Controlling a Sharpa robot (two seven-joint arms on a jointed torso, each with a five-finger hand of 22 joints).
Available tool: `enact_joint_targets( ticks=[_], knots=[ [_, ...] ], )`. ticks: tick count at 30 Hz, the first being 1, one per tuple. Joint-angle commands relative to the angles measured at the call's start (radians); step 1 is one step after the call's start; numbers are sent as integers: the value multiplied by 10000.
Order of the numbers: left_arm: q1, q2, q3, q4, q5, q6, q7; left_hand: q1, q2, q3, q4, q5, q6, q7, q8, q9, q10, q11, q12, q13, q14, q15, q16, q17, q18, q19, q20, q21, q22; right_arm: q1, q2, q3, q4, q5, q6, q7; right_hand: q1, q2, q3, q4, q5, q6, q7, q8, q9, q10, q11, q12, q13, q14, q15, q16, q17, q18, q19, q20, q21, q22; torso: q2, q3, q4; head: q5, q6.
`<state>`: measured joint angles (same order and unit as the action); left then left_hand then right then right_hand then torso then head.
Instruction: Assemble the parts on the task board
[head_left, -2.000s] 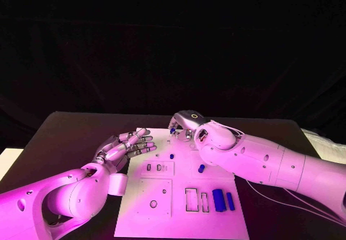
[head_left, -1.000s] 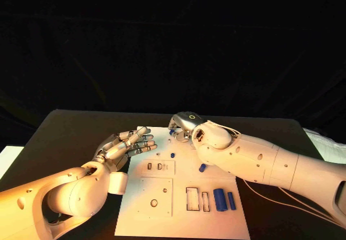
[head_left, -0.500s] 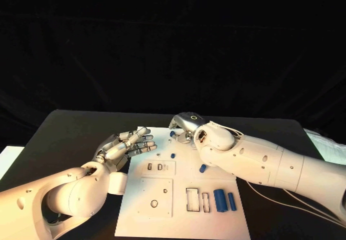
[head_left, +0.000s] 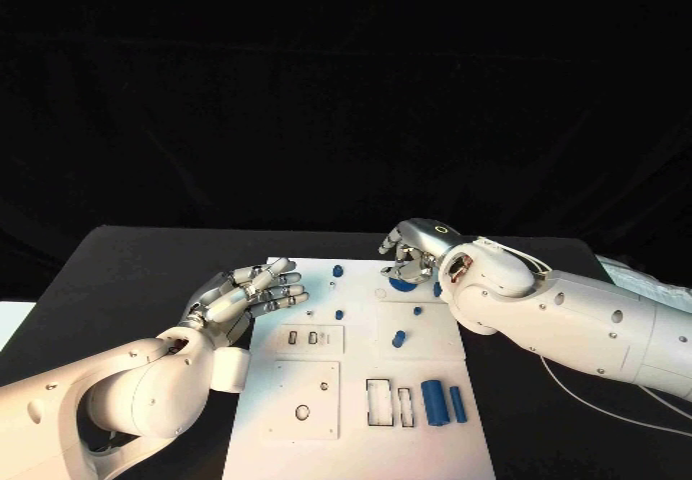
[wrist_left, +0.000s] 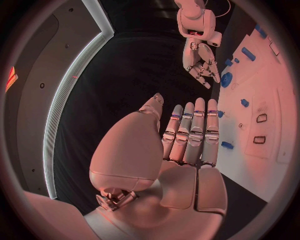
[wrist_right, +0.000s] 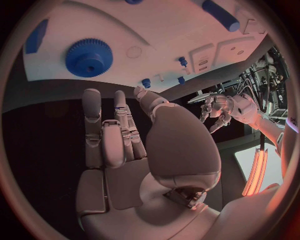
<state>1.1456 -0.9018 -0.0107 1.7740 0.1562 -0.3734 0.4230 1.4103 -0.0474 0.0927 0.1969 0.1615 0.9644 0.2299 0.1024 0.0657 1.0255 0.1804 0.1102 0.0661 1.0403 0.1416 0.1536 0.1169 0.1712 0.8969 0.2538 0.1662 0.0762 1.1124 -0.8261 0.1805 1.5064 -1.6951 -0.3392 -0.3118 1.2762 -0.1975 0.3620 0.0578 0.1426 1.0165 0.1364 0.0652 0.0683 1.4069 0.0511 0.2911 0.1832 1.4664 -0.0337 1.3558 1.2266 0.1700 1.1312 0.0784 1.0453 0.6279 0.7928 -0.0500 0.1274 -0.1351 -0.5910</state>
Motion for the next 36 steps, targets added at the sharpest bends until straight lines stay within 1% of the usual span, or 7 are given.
enact_joint_targets(
  ticks=[1, 2, 3, 7, 11, 32, 36],
  knots=[
    [14, 33, 6, -28, 14, 223, 52, -10, 65, -23, -64, -29, -50, 47, -54, -12, -39, 28, -50, -12, 28, 28, -37, 14, 120, 77, 28, -66, -15, -35, -168, 7, 22, 1210, 590, -498, -13, -151, -835, 215, 342, -49, -201, 34, 29, 936, -252, 4033, 4133, 653, -139, 463, 632, -137, 414, -168, 359, 557, 21, 16, -97, 10, 33],
    [14, 37, 5, -40, 15, 225, 52, -11, 66, -23, -65, -28, -50, 46, -54, -12, -39, 27, -51, -12, 29, 28, -37, 14, 120, 78, 28, -67, -16, -41, -214, 8, 4, 1331, 662, -528, 302, -28, -1401, 338, 592, -100, -166, 70, 50, 621, -273, 5886, 6189, 679, -244, 725, 986, -261, 586, -104, 534, 824, 21, 21, -99, 11, 29],
    [13, 41, 5, -51, 15, 226, 53, -11, 66, -23, -65, -28, -50, 46, -54, -12, -39, 27, -51, -12, 29, 28, -37, 14, 120, 78, 28, -67, -16, -46, -249, 10, -17, 1429, 737, -556, 245, 84, -1801, 593, 670, -161, -183, 67, 52, 492, -155, 6965, 7387, 705, -135, 916, 1278, -228, 688, -168, 662, 1037, 21, 25, -99, 4, 32],
    [13, 53, 3, -87, 21, 225, 47, -12, 72, -25, -69, -28, -45, 42, -54, -10, -35, 25, -53, -11, 37, 26, -38, 16, 122, 83, 28, -68, -17, -59, -312, 12, -124, 1635, 997, -658, 536, 357, -2643, 1205, 808, -294, -78, 85, 67, 303, -97, 9107, 9839, 767, 30, 1283, 1842, -305, 885, -54, 976, 1513, 29, 19, -85, -20, 41],
    [12, 73, 2, -106, 26, 233, 44, -12, 72, -25, -69, -28, -45, 42, -54, -10, -35, 25, -53, -11, 37, 26, -38, 16, 122, 83, 28, -68, -17, -64, -294, 13, -321, 1718, 1185, -742, 827, 391, -3062, 1588, 868, -323, 18, 118, 84, 599, -30, 10543, 11473, 849, 70, 1600, 2372, -376, 1081, 17, 1297, 1983, 31, -3, -85, -35, 33],
    [9, 105, 2, -136, 29, 255, 38, -17, 81, -32, -76, -28, -35, 33, -54, -6, -24, 19, -55, -7, 53, 22, -38, 20, 124, 94, 27, -70, -19, -71, -150, 13, -643, 1759, 1409, -728, 1087, 738, -3097, 1815, 1223, 12, -44, 339, 162, 765, -56, 11087, 12159, 905, 74, 1800, 2725, -420, 1214, 16, 1580, 2381, 31, 0, -85, -45, -24],
    [9, 108, 2, -138, 29, 260, 30, -17, 84, -35, -82, -28, -31, 30, -56, -5, -20, 16, -58, -6, 59, 21, -41, 21, 125, 99, 26, -72, -20, -72, -152, 13, -635, 1755, 1409, -696, 1286, 1035, -2908, 1753, 1202, 258, -98, 441, 198, 792, -109, 11144, 12251, 912, 32, 1824, 2767, -425, 1227, -18, 1634, 2447, 32, 0, -77, -58, -42]
  ],
)
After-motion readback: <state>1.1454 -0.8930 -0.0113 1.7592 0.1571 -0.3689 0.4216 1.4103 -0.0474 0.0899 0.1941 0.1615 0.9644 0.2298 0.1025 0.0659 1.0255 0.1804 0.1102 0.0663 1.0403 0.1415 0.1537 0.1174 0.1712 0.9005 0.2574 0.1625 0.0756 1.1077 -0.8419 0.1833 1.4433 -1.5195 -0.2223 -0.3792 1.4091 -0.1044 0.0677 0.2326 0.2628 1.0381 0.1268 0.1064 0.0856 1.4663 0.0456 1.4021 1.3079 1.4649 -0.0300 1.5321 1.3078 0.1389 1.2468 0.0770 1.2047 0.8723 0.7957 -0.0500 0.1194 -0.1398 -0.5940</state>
